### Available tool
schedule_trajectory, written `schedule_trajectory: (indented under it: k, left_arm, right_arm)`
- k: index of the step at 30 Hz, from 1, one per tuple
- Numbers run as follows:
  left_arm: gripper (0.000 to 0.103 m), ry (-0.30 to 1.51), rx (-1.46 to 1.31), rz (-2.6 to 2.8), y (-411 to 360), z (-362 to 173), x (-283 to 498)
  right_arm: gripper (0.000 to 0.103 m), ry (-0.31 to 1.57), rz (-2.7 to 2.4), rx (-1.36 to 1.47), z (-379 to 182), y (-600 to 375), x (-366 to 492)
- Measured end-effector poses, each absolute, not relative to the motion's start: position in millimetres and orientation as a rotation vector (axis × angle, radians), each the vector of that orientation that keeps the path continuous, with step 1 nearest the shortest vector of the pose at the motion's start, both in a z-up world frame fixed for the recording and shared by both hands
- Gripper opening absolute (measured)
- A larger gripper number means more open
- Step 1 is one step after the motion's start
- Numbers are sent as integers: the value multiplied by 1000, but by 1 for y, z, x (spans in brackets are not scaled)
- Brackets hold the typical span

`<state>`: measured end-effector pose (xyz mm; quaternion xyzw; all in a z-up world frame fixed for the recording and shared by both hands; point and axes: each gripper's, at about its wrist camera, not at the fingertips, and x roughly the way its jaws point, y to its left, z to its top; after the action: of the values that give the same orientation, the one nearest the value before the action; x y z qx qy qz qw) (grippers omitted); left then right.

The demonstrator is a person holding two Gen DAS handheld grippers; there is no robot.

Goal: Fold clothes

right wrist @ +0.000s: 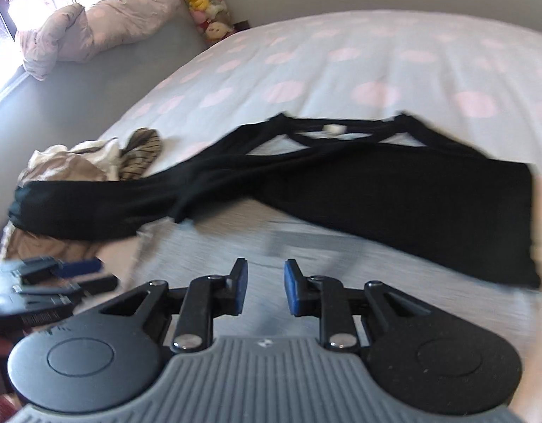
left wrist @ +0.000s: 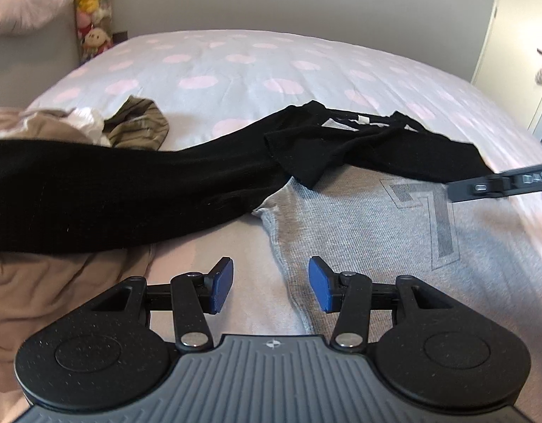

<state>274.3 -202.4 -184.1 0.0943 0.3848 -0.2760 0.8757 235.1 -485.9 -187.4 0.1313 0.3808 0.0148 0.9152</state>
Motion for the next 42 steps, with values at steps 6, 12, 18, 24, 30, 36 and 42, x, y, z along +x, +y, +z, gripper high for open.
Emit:
schedule_trajectory:
  k: [6,12,18,24,30,36,42]
  left_arm:
    - [45,763,372,-554,-236,-182,274]
    - [45,698,625,-560,-274,-187,284]
    - [45,665,767,-603,-305,-197,300]
    - [45,568,936,-634,-328,-213,298]
    - [5,542,1006,-610,-339,-215,312]
    - [4,561,1013,-582,-324,-198,331]
    - [8,597,1104,-598,-314,-220,334]
  right_arm:
    - [28,720,-213,3,-196,-531,182]
    - [28,711,-334,-235,-223,-553,169]
    - [28,715,-338,-435,-242,-548,193]
    - [19,693,-325,-475,-250,-543,203]
    - [8,668,-364,-431,-244,-550,200]
    - [7,689,-404,-378,-244,-559,199]
    - [7,714,-387,-369,-247,-560,201]
